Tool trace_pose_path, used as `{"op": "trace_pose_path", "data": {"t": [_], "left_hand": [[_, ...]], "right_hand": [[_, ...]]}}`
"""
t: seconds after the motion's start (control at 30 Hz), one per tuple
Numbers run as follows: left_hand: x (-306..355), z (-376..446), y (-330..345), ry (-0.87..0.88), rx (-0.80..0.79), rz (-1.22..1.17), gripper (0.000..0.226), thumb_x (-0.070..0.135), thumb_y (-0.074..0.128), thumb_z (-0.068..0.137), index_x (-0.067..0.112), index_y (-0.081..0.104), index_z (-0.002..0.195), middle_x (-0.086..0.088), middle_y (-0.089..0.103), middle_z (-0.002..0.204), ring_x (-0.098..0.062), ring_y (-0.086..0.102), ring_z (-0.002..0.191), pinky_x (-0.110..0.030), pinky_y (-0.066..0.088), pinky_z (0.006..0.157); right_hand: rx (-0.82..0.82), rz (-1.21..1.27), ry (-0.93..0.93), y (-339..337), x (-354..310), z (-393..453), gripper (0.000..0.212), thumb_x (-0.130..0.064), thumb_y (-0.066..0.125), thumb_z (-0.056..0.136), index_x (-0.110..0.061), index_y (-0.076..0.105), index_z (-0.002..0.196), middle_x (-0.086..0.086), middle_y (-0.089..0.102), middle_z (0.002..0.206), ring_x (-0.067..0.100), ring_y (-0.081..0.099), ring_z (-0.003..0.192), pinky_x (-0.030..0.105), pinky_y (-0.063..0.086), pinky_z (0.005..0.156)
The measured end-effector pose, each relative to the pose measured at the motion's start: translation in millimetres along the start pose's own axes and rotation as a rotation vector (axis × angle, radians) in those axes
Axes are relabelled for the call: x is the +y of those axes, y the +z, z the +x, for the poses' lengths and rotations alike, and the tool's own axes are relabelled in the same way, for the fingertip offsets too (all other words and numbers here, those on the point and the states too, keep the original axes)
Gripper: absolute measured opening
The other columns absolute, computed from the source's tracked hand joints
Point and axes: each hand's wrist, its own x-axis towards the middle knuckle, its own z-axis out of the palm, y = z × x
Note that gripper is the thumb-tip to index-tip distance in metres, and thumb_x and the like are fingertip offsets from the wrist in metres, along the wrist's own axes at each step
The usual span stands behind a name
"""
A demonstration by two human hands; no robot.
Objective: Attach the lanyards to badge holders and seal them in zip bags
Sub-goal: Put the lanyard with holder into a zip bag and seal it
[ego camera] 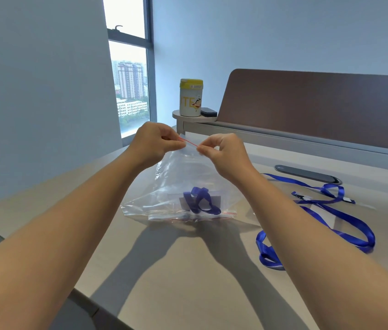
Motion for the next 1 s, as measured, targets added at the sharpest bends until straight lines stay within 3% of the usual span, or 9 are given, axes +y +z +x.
{"op": "trace_pose_path", "data": {"t": [0.2, 0.37, 0.5, 0.67, 0.8, 0.87, 1.0], "left_hand": [[-2, -2, 3, -0.004, 0.004, -0.02, 0.017, 0.009, 0.061, 0.084, -0.002, 0.069, 0.094, -0.003, 0.055, 0.069, -0.018, 0.051, 0.072, -0.018, 0.042, 0.063], [-4, -4, 6, 0.0, -0.023, -0.045, 0.015, 0.01, 0.06, 0.085, 0.0, 0.068, 0.093, 0.006, 0.054, 0.066, -0.007, 0.049, 0.065, -0.017, 0.043, 0.064], [-5, -4, 3, -0.012, -0.021, -0.082, 0.012, 0.009, 0.061, 0.084, 0.004, 0.068, 0.093, 0.007, 0.054, 0.065, -0.004, 0.049, 0.063, -0.014, 0.041, 0.063], [-6, -5, 2, 0.008, -0.028, -0.064, 0.015, 0.008, 0.061, 0.084, 0.002, 0.068, 0.096, 0.008, 0.054, 0.066, -0.002, 0.05, 0.063, -0.011, 0.041, 0.061], [-7, -5, 2, 0.071, -0.051, 0.051, 0.016, 0.011, 0.061, 0.085, 0.001, 0.068, 0.095, 0.001, 0.055, 0.07, -0.009, 0.051, 0.065, -0.018, 0.045, 0.066], [-9, -6, 6, 0.105, -0.039, 0.132, 0.017, 0.012, 0.059, 0.086, -0.001, 0.067, 0.093, -0.002, 0.055, 0.074, -0.017, 0.05, 0.071, -0.022, 0.045, 0.067], [-15, -8, 15, 0.124, 0.048, 0.151, 0.019, 0.012, 0.056, 0.088, -0.004, 0.065, 0.093, -0.008, 0.056, 0.08, -0.02, 0.049, 0.075, -0.016, 0.039, 0.062]], "right_hand": [[-0.017, 0.042, 0.0, 3, -1, -2, 0.022, -0.018, 0.059, 0.087, -0.004, 0.069, 0.1, 0.012, 0.068, 0.104, 0.018, 0.055, 0.09, 0.045, 0.045, 0.096], [-0.024, 0.014, -0.042, 8, -6, -1, 0.022, -0.02, 0.06, 0.086, -0.005, 0.07, 0.099, 0.012, 0.069, 0.104, 0.012, 0.053, 0.087, 0.039, 0.047, 0.093], [-0.018, -0.023, -0.048, 11, -8, 1, 0.023, -0.021, 0.059, 0.087, -0.005, 0.07, 0.098, 0.012, 0.069, 0.103, 0.021, 0.059, 0.095, 0.042, 0.045, 0.094], [-0.023, 0.01, -0.031, 14, -8, 2, 0.022, -0.018, 0.059, 0.087, -0.002, 0.069, 0.098, 0.013, 0.068, 0.103, 0.016, 0.054, 0.087, 0.031, 0.045, 0.084], [-0.038, -0.008, -0.02, 18, -7, 2, 0.02, -0.02, 0.059, 0.087, -0.005, 0.067, 0.095, 0.012, 0.068, 0.101, 0.024, 0.059, 0.096, 0.048, 0.043, 0.096], [-0.057, -0.067, -0.018, 20, -5, 2, 0.02, -0.024, 0.055, 0.089, -0.008, 0.065, 0.097, 0.01, 0.068, 0.103, 0.024, 0.059, 0.099, 0.049, 0.042, 0.097], [-0.082, -0.153, -0.015, 20, 0, 1, 0.021, -0.027, 0.047, 0.092, -0.013, 0.06, 0.101, 0.005, 0.066, 0.109, 0.023, 0.057, 0.102, 0.046, 0.041, 0.098]]}}
